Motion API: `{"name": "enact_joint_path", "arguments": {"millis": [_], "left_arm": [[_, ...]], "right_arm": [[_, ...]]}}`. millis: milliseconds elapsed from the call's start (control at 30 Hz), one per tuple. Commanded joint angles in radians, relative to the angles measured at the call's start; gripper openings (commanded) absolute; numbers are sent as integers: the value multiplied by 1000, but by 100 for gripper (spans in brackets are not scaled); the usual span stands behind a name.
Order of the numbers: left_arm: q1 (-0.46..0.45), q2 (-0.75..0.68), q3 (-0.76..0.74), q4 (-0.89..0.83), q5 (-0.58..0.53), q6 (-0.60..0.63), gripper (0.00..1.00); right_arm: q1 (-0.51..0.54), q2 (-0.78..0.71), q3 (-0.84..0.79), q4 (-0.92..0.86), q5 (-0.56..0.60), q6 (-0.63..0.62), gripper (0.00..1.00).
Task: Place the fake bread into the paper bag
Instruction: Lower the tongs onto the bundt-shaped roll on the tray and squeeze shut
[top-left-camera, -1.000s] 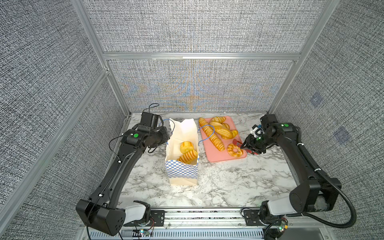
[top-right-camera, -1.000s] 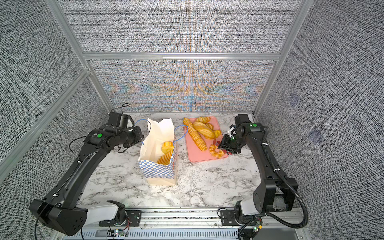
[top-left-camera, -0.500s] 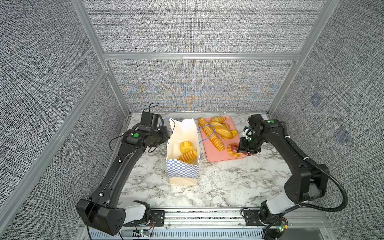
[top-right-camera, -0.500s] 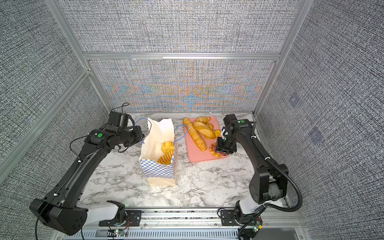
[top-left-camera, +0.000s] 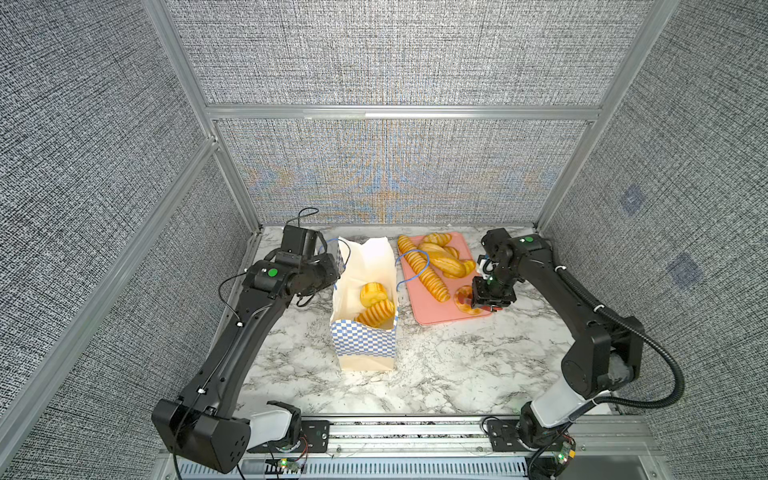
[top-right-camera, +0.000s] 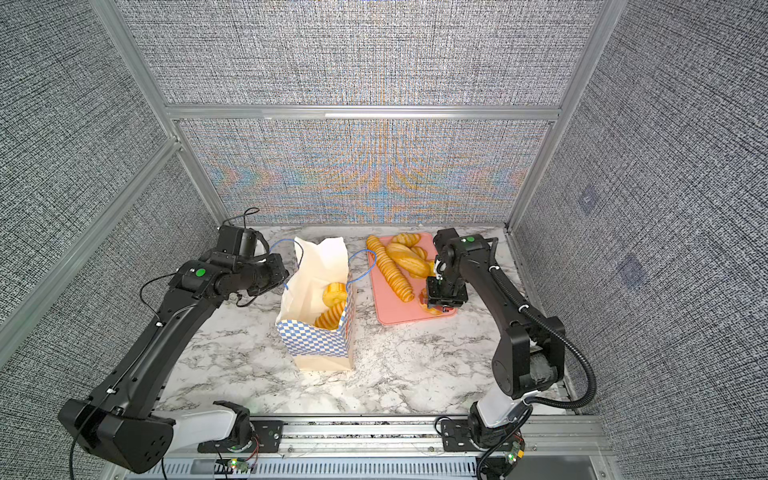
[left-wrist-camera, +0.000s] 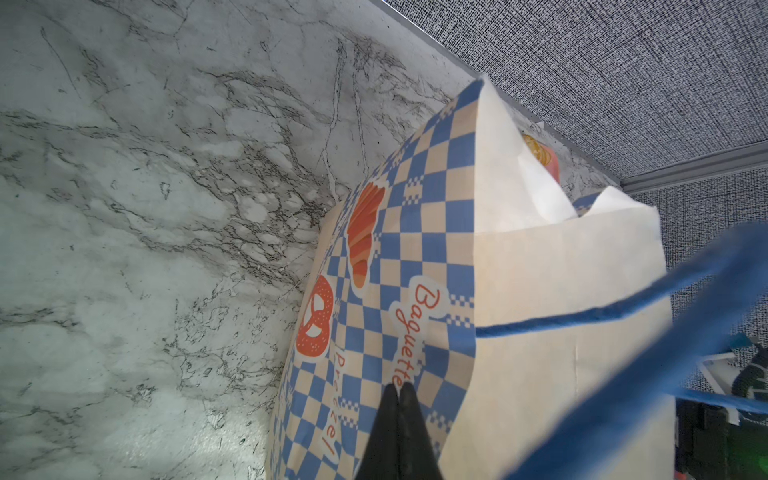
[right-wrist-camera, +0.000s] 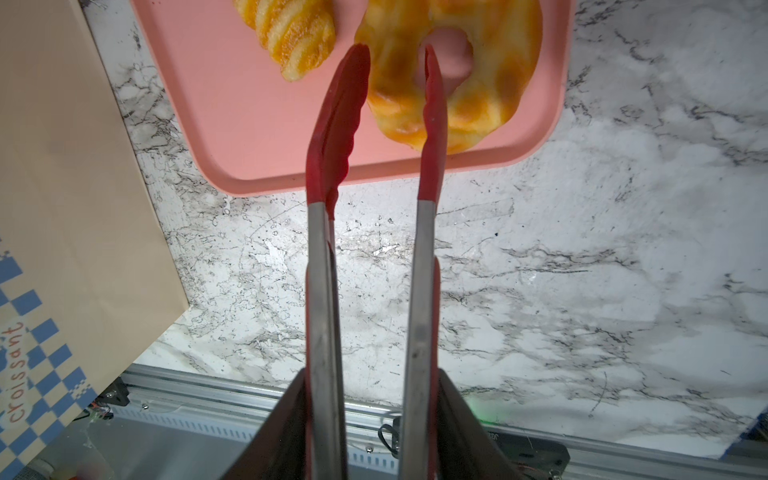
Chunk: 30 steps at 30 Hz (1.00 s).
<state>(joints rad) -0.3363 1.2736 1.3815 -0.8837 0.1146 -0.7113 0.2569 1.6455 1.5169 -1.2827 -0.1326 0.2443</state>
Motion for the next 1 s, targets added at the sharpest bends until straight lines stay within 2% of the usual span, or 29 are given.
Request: {"name": "enact_joint_path", "arguments": {"millis": [0,733,967], "left_arm": [[2,-3,-4,16,-8,3,4],[4,-11,-9,10,-11,4,4],[4,-10,-4,8,-10,8,4]], "right_arm": [[6,6,12,-18,15,-12,46],[32,58,21,-1,21,-20,49],[32,68,13,12,24,-22,46]]}}
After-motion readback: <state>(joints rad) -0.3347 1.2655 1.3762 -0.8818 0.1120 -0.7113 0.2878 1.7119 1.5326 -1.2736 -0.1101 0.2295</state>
